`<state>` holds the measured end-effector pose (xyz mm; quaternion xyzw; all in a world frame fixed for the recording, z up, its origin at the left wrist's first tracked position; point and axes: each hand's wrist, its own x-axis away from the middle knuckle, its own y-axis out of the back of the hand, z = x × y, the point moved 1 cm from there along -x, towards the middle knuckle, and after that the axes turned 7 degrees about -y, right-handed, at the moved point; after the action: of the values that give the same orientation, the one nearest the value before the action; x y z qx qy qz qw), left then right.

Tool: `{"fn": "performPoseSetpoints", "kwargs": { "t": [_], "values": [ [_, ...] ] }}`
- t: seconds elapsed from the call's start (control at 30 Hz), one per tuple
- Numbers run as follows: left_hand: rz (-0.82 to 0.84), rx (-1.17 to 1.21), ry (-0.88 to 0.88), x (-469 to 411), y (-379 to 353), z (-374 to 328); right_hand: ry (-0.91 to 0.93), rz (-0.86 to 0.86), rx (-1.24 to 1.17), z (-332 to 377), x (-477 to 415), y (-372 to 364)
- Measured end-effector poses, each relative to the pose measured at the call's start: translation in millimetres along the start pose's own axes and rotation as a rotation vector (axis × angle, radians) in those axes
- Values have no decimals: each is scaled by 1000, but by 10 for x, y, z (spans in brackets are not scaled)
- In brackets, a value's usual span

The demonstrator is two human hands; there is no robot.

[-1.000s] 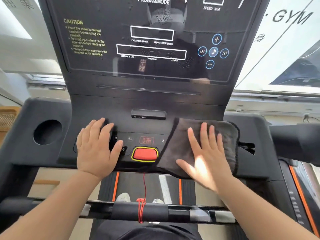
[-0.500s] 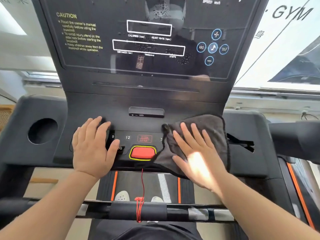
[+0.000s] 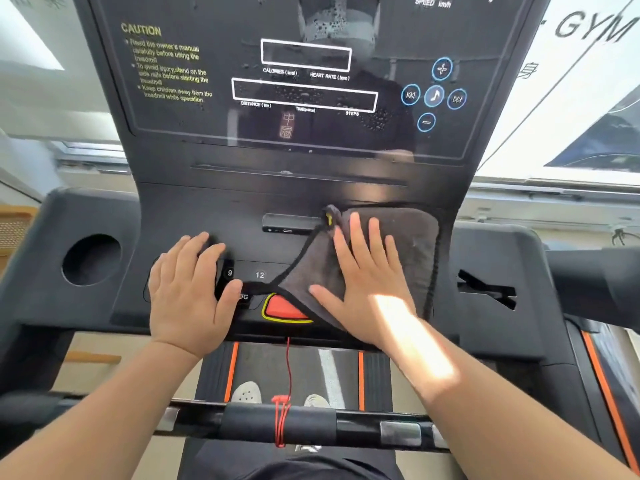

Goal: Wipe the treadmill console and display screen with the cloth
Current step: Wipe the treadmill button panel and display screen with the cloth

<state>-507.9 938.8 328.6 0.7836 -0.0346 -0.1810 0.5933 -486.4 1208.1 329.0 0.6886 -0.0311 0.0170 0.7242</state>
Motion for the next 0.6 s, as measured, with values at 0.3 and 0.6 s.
{"fn": "performPoseSetpoints", "kwargs": {
  "t": [0.3, 0.6],
  "values": [
    [-112, 210, -46, 26, 118, 101, -319, -27, -16, -385, 198, -11],
    [-114, 216, 76, 72, 384, 885, -364, -106, -34, 456, -236, -78]
  ]
}}
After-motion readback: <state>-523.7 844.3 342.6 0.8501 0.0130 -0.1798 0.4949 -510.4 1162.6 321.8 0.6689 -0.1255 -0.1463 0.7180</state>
